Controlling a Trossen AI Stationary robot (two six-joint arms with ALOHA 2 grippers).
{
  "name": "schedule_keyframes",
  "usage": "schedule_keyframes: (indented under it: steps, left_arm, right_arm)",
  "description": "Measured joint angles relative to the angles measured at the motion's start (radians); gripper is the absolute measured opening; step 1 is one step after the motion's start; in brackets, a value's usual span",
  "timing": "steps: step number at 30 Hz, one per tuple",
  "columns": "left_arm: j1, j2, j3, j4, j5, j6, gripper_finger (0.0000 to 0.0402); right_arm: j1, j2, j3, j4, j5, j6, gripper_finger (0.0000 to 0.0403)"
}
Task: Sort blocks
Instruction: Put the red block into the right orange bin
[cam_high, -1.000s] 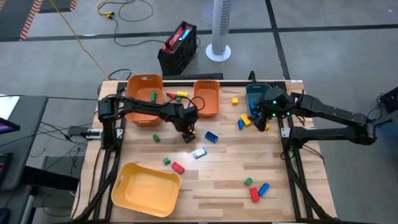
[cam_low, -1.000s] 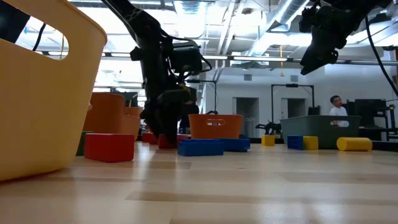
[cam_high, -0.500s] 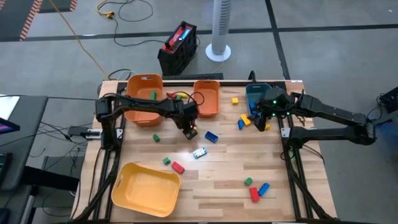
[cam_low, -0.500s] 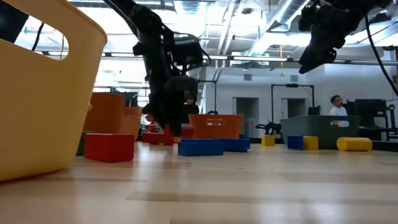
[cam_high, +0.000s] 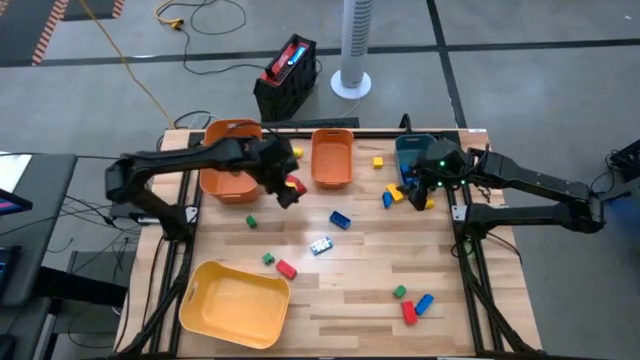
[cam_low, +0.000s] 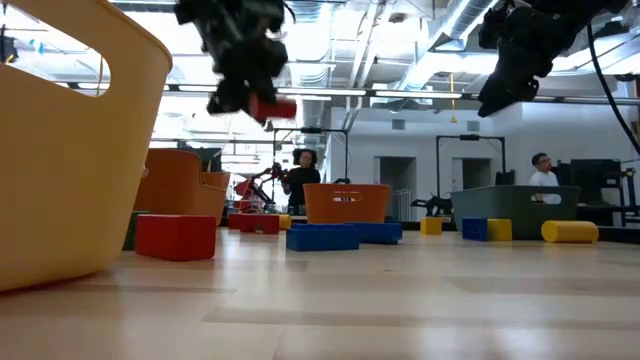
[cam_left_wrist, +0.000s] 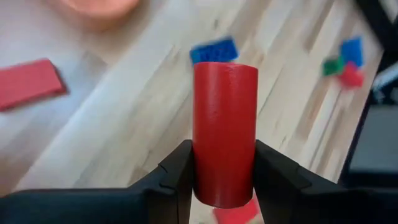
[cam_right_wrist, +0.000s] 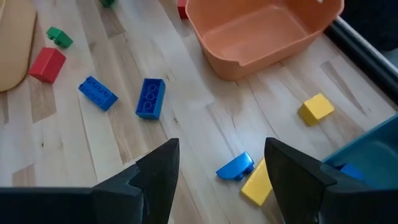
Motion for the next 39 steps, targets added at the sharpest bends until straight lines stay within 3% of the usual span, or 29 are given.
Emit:
schedule_keyframes:
  steps: [5, 11, 19, 25, 31, 39]
  left_arm:
    - [0.053, -0.008, 0.044, 0.11, -0.054, -0.097, 0.0121]
    - [0.135, 0.223, 0.244, 0.094, 0.022, 0.019, 0.0121]
    - [0.214, 0.608, 0.69, -0.222, 0.009, 0.23, 0.0121]
    - [0.205, 0.862, 1.072, -0.49, -0.085, 0.385, 0.0121]
    - [0.202, 0.874, 0.956, -0.438, -0.079, 0.38, 0.0121]
    - [0.156, 0.872, 0.941, -0.421, -0.155, 0.44, 0.0145]
  right_arm:
    - [-0.001, 0.02, 0.001, 0.108, 0.001, -0.025, 0.0248]
    - [0.0, 0.094, 0.001, 0.218, 0.001, -0.007, 0.0248]
    - [0.0, 0.089, 0.05, 0.223, 0.009, 0.051, 0.0248]
    - [0.0, 0.076, 0.076, 0.205, 0.036, 0.07, 0.0248]
    - [0.0, 0.076, 0.082, 0.166, 0.036, 0.073, 0.0248]
    - [-0.014, 0.077, 0.082, 0.16, 0.037, 0.047, 0.0248]
